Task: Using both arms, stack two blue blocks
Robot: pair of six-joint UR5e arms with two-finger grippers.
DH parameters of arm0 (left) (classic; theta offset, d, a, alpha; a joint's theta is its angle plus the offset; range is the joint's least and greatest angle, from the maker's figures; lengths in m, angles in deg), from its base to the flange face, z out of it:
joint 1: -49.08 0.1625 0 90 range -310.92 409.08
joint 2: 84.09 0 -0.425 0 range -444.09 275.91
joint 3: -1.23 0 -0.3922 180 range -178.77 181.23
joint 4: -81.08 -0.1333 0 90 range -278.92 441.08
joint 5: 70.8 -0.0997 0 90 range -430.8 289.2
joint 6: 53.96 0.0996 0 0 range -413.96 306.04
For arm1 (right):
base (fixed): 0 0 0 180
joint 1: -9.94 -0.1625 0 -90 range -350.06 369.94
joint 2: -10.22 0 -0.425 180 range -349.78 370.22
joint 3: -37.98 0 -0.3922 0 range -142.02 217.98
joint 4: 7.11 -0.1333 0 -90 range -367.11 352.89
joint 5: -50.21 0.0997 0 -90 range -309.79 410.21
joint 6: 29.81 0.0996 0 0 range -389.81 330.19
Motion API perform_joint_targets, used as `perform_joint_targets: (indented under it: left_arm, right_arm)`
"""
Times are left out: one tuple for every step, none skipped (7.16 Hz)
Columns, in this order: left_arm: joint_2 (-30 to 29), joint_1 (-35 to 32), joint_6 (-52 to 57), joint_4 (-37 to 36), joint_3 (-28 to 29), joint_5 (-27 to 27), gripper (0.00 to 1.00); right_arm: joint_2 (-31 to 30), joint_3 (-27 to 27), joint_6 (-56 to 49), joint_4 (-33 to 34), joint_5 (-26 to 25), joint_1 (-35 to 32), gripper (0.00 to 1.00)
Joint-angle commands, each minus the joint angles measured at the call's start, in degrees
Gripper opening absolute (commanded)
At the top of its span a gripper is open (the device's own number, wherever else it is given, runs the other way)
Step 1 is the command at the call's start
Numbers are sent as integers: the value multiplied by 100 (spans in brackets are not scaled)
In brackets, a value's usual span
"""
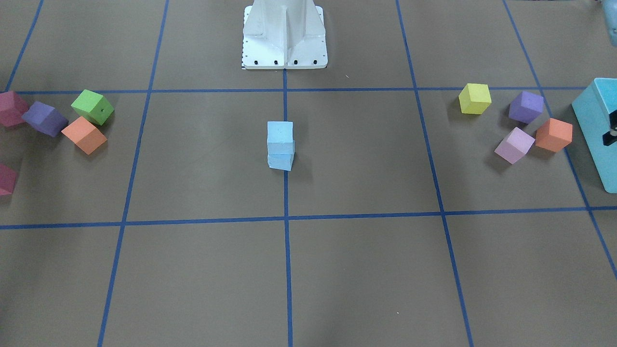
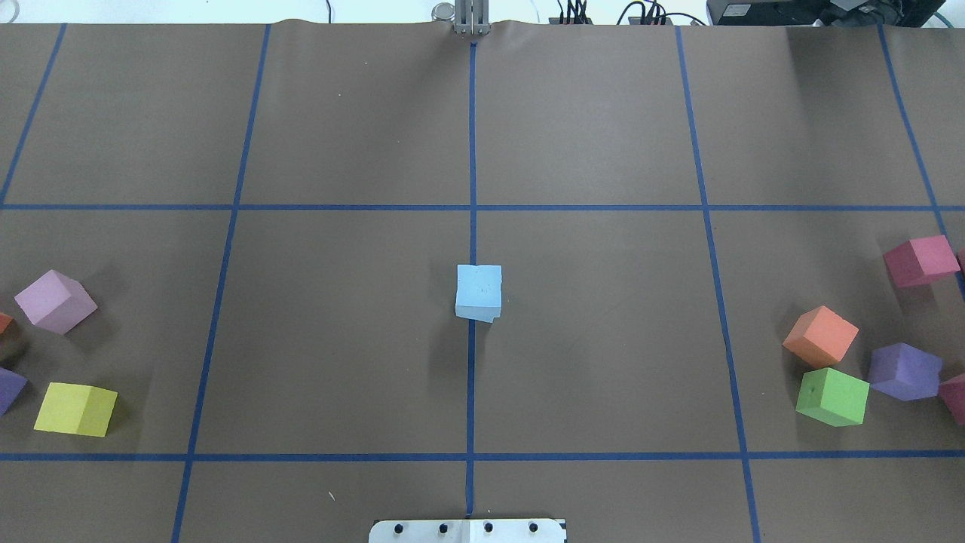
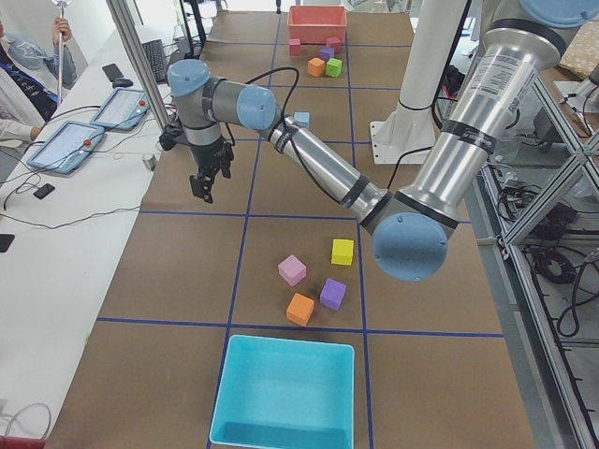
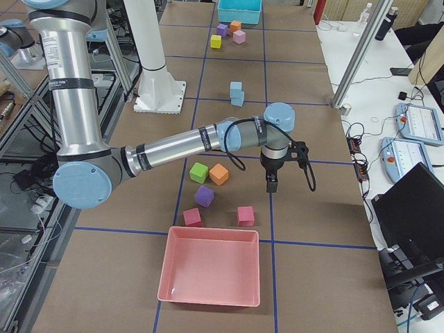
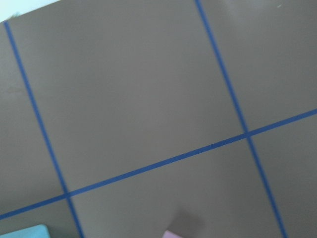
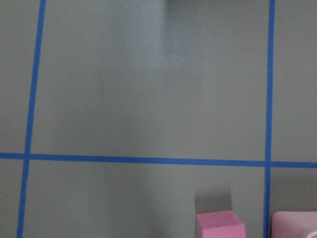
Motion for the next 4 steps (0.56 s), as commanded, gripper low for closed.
perform_joint_targets:
  left_arm:
    - [628,-571,926,1113,1097,41,99]
    - [883,-669,929,2001,1651,41,99]
    - [912,-696,894,2253,1901,41,99]
    - [1095,-765,876,2264,1903,41,99]
  right_arm:
    - [-422,-216,-86,-3,72,-166,100]
    - [-685,-366,-95,-12,64,-227,100]
    - [-836,-454,-95,-3,63,-288,100]
    - [-890,-464,-95,-3,55,-307,100]
